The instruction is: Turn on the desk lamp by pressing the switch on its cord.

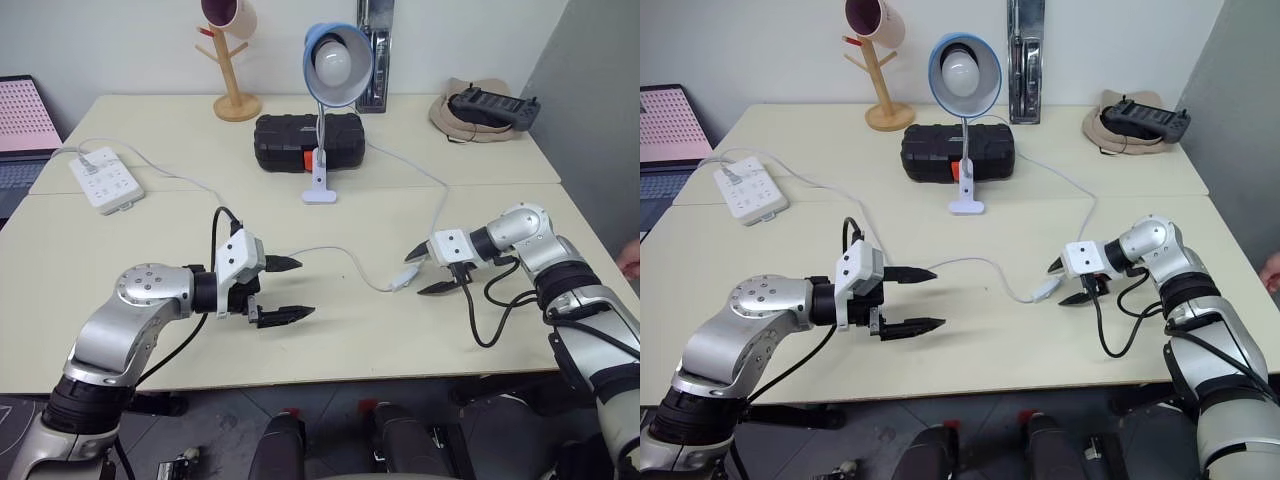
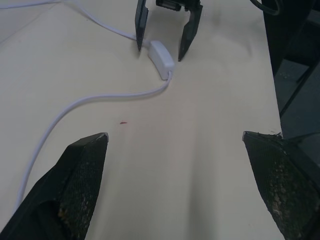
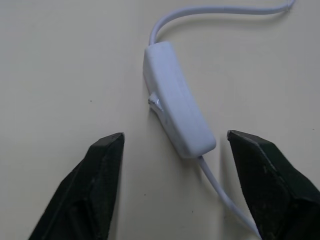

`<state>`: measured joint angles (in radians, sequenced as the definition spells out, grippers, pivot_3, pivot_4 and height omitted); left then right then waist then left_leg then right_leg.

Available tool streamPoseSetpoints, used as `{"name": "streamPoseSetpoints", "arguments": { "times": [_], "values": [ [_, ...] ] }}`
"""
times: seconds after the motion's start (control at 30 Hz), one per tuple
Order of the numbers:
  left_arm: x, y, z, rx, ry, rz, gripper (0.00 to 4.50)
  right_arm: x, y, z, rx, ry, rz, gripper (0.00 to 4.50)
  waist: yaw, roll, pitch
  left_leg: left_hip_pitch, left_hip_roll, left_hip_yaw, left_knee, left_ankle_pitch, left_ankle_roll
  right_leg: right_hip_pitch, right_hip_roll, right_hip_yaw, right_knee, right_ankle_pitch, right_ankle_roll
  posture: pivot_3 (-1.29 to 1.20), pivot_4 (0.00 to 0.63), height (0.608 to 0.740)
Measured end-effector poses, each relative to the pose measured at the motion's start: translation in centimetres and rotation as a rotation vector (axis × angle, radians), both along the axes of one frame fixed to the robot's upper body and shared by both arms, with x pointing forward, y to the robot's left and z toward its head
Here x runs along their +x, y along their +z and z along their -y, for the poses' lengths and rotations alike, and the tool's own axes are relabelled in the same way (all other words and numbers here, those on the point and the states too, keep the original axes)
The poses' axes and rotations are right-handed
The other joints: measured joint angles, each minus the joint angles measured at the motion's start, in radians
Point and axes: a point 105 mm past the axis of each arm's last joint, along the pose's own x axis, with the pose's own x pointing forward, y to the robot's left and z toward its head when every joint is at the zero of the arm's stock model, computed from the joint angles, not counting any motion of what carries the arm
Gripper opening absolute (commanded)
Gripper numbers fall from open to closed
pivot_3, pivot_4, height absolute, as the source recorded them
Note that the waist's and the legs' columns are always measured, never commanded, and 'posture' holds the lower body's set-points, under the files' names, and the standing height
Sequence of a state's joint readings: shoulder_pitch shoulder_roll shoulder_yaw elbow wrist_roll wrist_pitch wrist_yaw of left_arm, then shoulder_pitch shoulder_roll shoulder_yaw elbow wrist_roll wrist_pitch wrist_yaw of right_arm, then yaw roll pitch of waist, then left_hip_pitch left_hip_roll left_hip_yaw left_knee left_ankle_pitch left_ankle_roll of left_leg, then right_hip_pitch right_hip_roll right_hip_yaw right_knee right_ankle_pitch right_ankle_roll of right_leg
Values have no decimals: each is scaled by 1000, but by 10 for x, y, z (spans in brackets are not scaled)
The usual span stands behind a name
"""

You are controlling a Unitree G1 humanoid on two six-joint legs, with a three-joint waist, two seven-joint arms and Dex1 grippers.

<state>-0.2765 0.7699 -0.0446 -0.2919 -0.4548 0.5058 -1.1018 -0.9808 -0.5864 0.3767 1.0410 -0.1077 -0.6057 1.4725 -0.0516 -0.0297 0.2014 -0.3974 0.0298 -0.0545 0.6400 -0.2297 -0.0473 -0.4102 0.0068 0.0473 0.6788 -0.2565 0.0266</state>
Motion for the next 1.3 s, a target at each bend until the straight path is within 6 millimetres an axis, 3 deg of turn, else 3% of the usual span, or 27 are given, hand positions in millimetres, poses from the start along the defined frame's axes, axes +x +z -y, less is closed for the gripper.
{"name": "streamPoseSetpoints", "arguments": {
  "times": [0.27, 0.4, 0.5, 0.7, 0.83, 0.93, 1.13, 1.3],
  "values": [
    [1, 5, 4, -10, -6, 12, 4500, -1, 0, -6, 21, 10, -13, 375, -1, 0, 0, 0, 0, 0, 1, 0, 0, 0, 0, 0, 1, 0, 0, 0, 150, 740],
    [2, 4, 4, -18, 4, -3, 4500, 0, 5, -5, 117, -79, -81, 350, 0, 0, 0, 0, 0, 0, 1, 0, 0, 0, 0, 0, 1, 0, 0, 0, 150, 740],
    [2, 1, 5, -43, 20, -55, 4500, 0, 17, -4, 287, -219, -196, 350, 3, 0, 0, -1, 0, -2, 1, 0, 0, 0, 0, 0, 1, 0, 0, 0, 150, 740],
    [2, 3, 7, -215, 107, -299, 4500, -17, 41, -12, 640, -547, -515, 350, 10, 1, 0, -1, 0, -4, 3, 0, 0, 0, 0, -3, 2, 0, -1, 0, 150, 740],
    [9, 21, 25, -406, 106, -435, 4500, -31, 71, -27, 835, -635, -707, 350, 12, 1, 0, -1, -1, -5, 5, 0, 0, 2, 0, -3, 2, 0, 1, 0, 150, 740],
    [12, 29, 46, -556, 61, -577, 4500, -42, 80, -26, 876, -657, -790, 350, 18, 0, 0, -1, -1, -4, 5, 0, 0, 2, 0, -3, 1, 1, 2, 0, 150, 740],
    [37, 41, 64, -730, 103, -691, 4500, -66, 93, -24, 900, -620, -977, 350, 21, 0, 0, -2, -1, -4, 4, 0, 0, 2, 0, -2, 0, 1, 2, 0, 150, 740],
    [32, 44, 79, -766, 58, -741, 4500, -78, 100, -27, 885, -599, -973, 350, 17, 0, 0, -2, -1, -3, 4, 0, 0, 2, 1, -1, 0, 1, 2, 0, 150, 740]
  ]
}}
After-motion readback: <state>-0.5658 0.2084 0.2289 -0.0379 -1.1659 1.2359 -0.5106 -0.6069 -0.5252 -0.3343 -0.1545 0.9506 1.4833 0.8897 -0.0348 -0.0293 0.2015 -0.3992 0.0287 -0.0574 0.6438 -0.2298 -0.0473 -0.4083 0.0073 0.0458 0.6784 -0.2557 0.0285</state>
